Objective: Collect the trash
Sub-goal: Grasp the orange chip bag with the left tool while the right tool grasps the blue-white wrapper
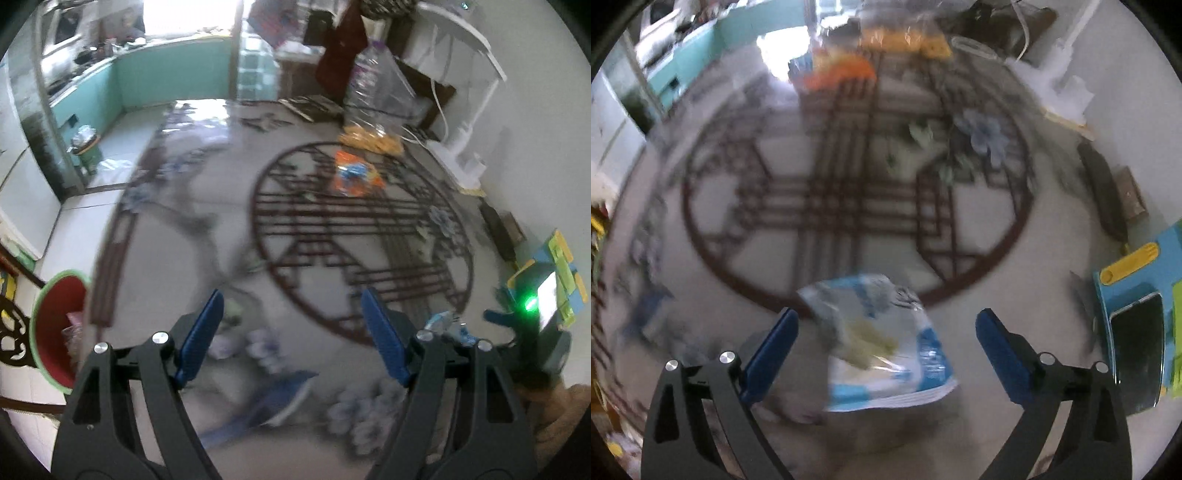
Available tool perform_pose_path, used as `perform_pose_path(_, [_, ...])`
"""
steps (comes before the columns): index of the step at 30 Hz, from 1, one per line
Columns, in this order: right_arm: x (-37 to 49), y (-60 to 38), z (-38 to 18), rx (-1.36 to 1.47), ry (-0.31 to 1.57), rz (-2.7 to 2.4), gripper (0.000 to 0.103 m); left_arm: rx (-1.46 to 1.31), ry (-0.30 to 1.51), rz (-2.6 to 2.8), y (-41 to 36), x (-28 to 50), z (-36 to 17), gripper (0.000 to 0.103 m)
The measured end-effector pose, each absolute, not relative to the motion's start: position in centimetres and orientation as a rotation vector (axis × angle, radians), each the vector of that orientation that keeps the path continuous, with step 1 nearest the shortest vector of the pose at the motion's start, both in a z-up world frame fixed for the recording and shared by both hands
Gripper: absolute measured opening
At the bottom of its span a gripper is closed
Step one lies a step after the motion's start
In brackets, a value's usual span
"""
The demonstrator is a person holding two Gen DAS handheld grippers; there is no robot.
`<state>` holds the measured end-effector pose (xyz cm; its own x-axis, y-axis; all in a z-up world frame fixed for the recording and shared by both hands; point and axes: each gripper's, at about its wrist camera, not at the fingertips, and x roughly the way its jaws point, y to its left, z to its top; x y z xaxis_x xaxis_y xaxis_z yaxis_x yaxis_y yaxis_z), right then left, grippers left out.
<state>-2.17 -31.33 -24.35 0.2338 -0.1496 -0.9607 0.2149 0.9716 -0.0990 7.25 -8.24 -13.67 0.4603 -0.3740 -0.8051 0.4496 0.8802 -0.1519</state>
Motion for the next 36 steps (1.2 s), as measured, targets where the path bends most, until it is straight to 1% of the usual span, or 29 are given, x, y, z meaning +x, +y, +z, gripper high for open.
perform_pose_path(1, [-2.3,-31.3,-25.1,0.032,1.331,-0.235,0.088,0.087,0.969,-0.516,-9.6,7.6,-13.6,0.076])
perform_pose_path(2, [-2.4,-31.3,-25.7,0.008,1.346,-0.221,0.083,0.092,0.968,-0.521,-10.5,7.8,-13.5,0.077])
perform_pose_path(3, [-2.4,-31.4,-26.1,-0.005,1.353,-0.206,0.08,0.104,0.962,-0.529,-11.8,8.2,-13.3,0.078])
perform_pose_path(4, [-2.6,-31.6,-26.1,0.0,1.335,-0.192,0.079,0.125,0.952,-0.536,-13.2,8.7,-13.1,0.078])
perform_pose_path(5, [-2.6,-32.0,-26.1,0.008,1.33,-0.174,0.074,0.147,0.94,-0.543,-14.4,9.1,-12.9,0.079])
perform_pose_path(6, [-2.6,-32.2,-26.1,0.025,1.325,-0.155,0.064,0.162,0.932,-0.55,-15.3,9.5,-12.7,0.08])
perform_pose_path(8, [-2.3,-32.7,-25.8,0.045,1.304,-0.134,0.051,0.194,0.918,-0.573,-17.9,11.0,-12.8,0.08])
perform_pose_path(9, [-2.1,-32.7,-25.6,0.037,1.291,-0.124,0.041,0.21,0.923,-0.584,-19.3,12.1,-13.0,0.08])
perform_pose_path(10, [-1.9,-32.9,-25.4,0.042,1.282,-0.11,0.034,0.22,0.931,-0.595,-20.7,13.2,-13.3,0.08])
perform_pose_path(11, [-1.8,-33.3,-25.1,0.068,1.269,-0.1,0.025,0.224,0.935,-0.606,-21.8,14.0,-13.6,0.08])
perform_pose_path(12, [-1.6,-33.8,-24.7,0.095,1.254,-0.093,0.023,0.23,0.939,-0.614,-22.8,14.9,-13.9,0.08])
perform_pose_path(14, [-1.3,-34.7,-23.5,0.148,1.209,-0.077,0.02,0.255,0.946,-0.621,-25.0,17.1,-14.9,0.082])
perform_pose_path(18, [0.0,-35.6,-21.9,0.208,1.134,-0.038,0.021,0.317,0.999,-0.605,-28.8,22.0,-18.0,0.082])
perform_pose_path(25, [2.0,-37.8,-23.3,0.272,1.14,-0.047,0.023,0.321,1.136,-0.618,-32.6,27.6,-23.5,0.082])
perform_pose_path(26, [2.2,-38.1,-23.6,0.275,1.145,-0.049,0.023,0.293,1.161,-0.623,-32.6,28.1,-24.0,0.078])
perform_pose_path(27, [2.3,-38.3,-23.9,0.28,1.152,-0.055,0.023,0.254,1.19,-0.626,-32.5,28.5,-24.7,0.071])
perform_pose_path(28, [2.3,-38.3,-24.0,0.282,1.155,-0.059,0.023,0.225,1.207,-0.628,-32.3,28.7,-25.0,0.07])
perform_pose_path(30, [2.6,-38.3,-24.1,0.276,1.158,-0.062,0.024,0.161,1.214,-0.64,-31.7,28.7,-25.1,0.063])
perform_pose_path(32, [2.7,-38.1,-23.9,0.263,1.154,-0.064,0.024,0.158,1.203,-0.644,-31.1,28.1,-24.6,0.058])
perform_pose_path(36, [3.2,-37.5,-22.6,0.26,1.117,-0.052,0.024,0.171,1.122,-0.646,-28.5,25.1,-21.4,0.056])
